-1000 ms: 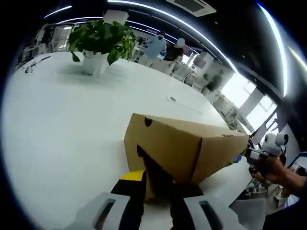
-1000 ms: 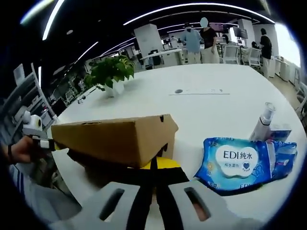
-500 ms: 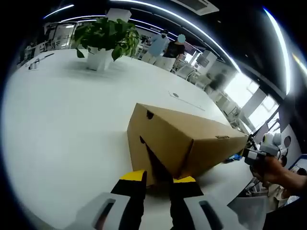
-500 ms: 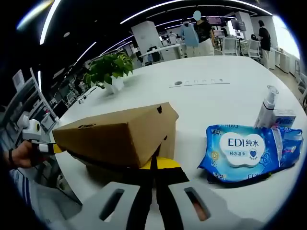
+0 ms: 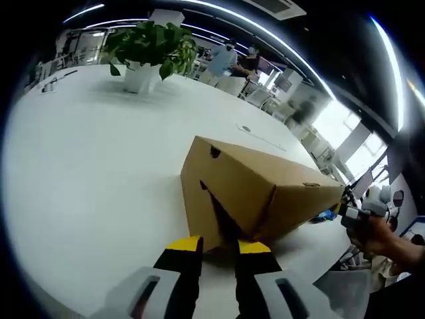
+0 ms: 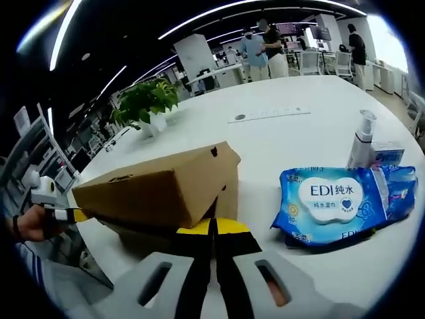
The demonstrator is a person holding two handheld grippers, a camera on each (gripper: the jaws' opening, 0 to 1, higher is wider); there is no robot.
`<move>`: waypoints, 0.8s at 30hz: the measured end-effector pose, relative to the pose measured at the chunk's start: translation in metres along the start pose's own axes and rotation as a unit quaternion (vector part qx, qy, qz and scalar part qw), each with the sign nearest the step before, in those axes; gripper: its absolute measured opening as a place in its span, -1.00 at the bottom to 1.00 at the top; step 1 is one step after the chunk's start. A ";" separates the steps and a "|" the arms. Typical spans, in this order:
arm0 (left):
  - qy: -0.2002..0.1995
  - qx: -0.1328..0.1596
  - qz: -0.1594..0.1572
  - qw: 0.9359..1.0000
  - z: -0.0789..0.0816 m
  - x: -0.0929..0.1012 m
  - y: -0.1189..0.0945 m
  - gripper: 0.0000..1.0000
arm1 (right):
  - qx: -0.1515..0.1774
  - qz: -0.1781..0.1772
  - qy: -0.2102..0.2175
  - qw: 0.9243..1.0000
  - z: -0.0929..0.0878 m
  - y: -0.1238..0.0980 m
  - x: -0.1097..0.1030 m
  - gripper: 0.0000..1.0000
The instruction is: Operate the shoe box by opening the lid, removing the specified soft item, and placing it in the target area until the item is outside and the box remains undamaged.
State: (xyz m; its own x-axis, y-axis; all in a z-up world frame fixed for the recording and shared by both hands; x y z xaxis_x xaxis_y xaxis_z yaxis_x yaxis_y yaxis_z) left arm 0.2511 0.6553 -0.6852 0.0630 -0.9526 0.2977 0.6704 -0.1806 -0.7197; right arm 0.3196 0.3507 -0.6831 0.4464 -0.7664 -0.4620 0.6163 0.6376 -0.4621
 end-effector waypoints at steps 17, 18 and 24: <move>-0.004 -0.014 0.004 1.000 -0.017 -0.002 -0.002 -0.64 | 0.003 -0.016 0.031 0.999 -0.021 -0.005 0.012 -1.00; -0.008 -0.014 0.003 1.000 -0.018 -0.003 -0.003 -0.64 | 0.000 -0.017 0.031 0.999 -0.022 -0.005 0.013 -1.00; -0.010 -0.014 0.004 1.000 -0.018 -0.003 -0.003 -0.64 | -0.003 -0.015 0.031 0.999 -0.023 -0.004 0.013 -1.00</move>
State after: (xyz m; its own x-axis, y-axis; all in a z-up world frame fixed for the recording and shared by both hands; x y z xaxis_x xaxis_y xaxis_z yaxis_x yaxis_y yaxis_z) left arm 0.2356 0.6545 -0.6956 0.0835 -0.9491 0.3035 0.6482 -0.1796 -0.7400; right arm 0.3083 0.3400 -0.7048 0.3866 -0.7784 -0.4946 0.6240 0.6157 -0.4813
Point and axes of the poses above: the point that each gripper's makers call its tool centre point, and the gripper's own axes: y roughly forward along the fingers, x roughly to its right, z roughly out of its top, the point moved 2 cm from there along -y, roughly backward along the fingers, and after that the axes turned 13 degrees about z, right-handed, at the moved point
